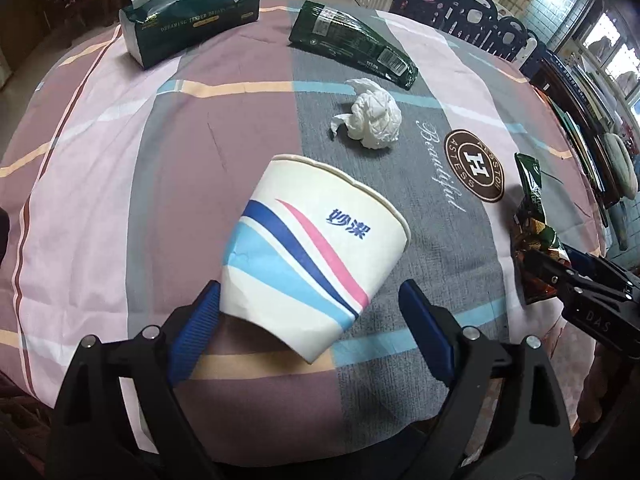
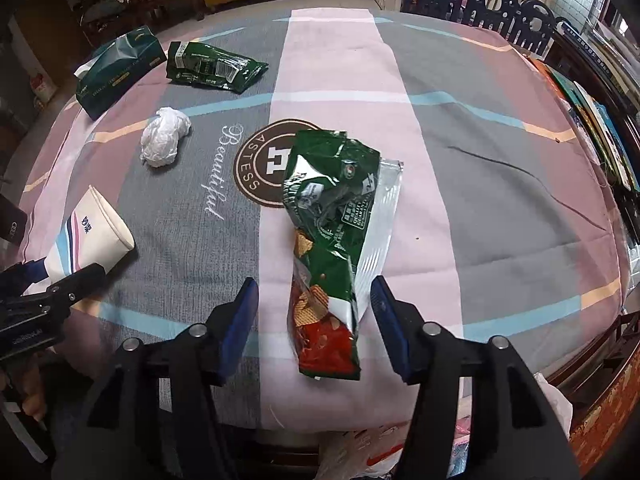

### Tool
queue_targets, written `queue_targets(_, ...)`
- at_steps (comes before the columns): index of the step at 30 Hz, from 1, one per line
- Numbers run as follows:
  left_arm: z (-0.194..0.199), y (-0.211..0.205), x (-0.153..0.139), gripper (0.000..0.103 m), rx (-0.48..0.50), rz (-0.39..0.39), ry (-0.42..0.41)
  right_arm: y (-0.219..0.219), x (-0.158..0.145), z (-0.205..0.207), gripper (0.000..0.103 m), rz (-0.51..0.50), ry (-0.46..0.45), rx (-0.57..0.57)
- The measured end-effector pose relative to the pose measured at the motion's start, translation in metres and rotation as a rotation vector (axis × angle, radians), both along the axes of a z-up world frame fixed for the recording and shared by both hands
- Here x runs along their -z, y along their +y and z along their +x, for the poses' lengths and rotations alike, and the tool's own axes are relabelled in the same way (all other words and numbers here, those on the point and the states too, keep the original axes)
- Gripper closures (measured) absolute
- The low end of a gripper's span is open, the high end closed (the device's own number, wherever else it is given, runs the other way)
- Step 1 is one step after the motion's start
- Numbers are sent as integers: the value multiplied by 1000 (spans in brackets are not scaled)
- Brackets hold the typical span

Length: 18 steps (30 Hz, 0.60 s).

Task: Collect trash
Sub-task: 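Grasp the green snack bag with the right tool while the left holds the cup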

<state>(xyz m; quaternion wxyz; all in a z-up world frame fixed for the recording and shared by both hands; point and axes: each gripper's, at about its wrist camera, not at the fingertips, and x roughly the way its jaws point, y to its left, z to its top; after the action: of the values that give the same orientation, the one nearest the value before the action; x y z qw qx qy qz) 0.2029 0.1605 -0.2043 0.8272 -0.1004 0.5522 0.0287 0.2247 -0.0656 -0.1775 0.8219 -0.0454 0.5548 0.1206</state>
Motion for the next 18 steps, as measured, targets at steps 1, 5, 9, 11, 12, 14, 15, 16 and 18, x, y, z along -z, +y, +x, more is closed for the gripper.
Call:
queue_targets(1, 0, 0, 0, 22, 0, -2, -2, 0, 0, 0, 44, -6, -1, 3)
queue_targets(5, -1, 3, 0, 27, -2, -27, -9, -1, 5, 3, 42, -14, 11, 21)
queue_targets(9, -6, 5, -5, 28, -18, -34, -39, 2, 9, 5, 42, -49, -2, 32)
queue_targets(11, -9, 6, -12, 28, -30, -24, -75, 3, 13, 6, 54, -57, 3, 33)
queue_targets(12, -12, 6, -18, 28, -39, -19, -99, 3, 15, 6, 65, -55, 12, 32)
queue_targets(14, -17, 4, -27, 30, -57, -11, -131, 3, 13, 5, 77, -33, 13, 27)
queue_targets(15, -18, 2, -32, 31, -60, -5, -142, 3, 10, 3, 79, -28, 10, 27)
queue_targets(16, -20, -1, -37, 32, -63, 8, -157, 3, 7, 2, 79, -25, 1, 27)
queue_targets(18, -24, -9, -49, 32, -62, 42, -192, 3, -6, -4, 79, -21, -34, 20)
